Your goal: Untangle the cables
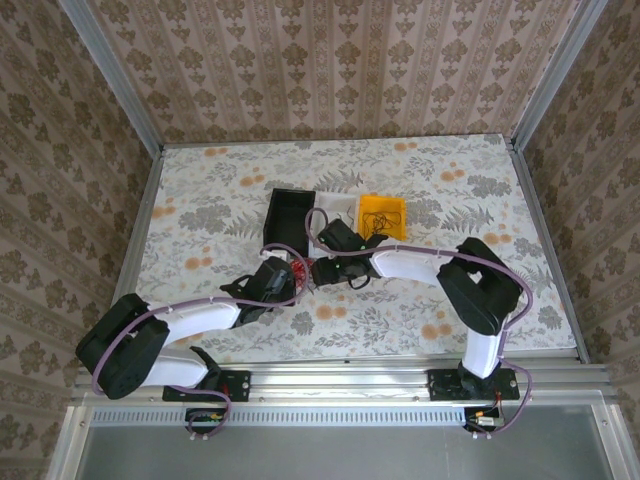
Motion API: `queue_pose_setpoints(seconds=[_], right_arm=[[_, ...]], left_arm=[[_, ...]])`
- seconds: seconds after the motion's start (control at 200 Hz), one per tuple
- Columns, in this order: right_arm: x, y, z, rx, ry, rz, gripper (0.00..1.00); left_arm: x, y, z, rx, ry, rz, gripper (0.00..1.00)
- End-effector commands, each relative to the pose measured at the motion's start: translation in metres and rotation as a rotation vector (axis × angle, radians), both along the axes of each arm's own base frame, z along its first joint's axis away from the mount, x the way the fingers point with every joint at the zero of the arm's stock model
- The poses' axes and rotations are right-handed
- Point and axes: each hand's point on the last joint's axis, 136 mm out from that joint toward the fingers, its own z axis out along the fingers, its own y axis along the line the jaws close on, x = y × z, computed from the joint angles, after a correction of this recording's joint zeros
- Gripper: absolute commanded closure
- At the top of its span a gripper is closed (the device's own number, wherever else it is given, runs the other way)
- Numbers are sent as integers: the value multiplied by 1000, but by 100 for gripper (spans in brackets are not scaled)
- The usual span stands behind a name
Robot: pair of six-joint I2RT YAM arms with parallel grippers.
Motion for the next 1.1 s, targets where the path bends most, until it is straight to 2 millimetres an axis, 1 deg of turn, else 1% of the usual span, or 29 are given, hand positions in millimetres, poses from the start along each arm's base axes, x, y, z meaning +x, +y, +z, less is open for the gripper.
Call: queue_pose_setpoints(seconds=[0.0,0.2,0.34,0.375,0.43,0.465,0.5,0.545,0.645,0.8,0.895,0.99,1.06,1.085,1.09], right_arm=[[6,17,3,58,20,13,51],[5,19,-18,42,63,9,56],[5,20,-24,33,70,7,58],[6,19,-26,28,69,3,64],[7,15,-26,12,58,-9,78],[8,10,-27,-4,52,-24,86],[8,5,-26,-17,42,-34,90],[9,-3,-24,-34,24,-56,94],[13,-30,-14,-64,-11,-152,98],[16,-90,-3,-61,-3,-388,99],[8,-129,-4,-40,36,-541,99],[-5,-168,-9,-14,76,-703,99],[-16,-193,-10,6,87,-802,99],[-21,-201,-14,5,97,-833,99],[-20,-202,-11,16,89,-839,99]], left_arm=[[-4,3,-2,10,8,-19,100],[-4,4,-3,9,11,-14,100],[-5,4,-3,7,10,-14,100],[-4,4,-3,8,10,-12,100],[-4,5,-3,10,11,-13,100],[-4,6,-4,11,12,-9,100],[-5,6,-4,13,14,-5,100],[-5,9,-4,18,15,6,100],[-5,17,-7,29,24,46,100],[-6,27,-10,29,36,86,100],[-6,33,-12,32,40,111,100],[-8,41,-15,49,54,139,100],[-9,47,-18,62,65,169,100],[-10,49,-18,65,67,175,100],[-10,49,-18,66,68,176,100]])
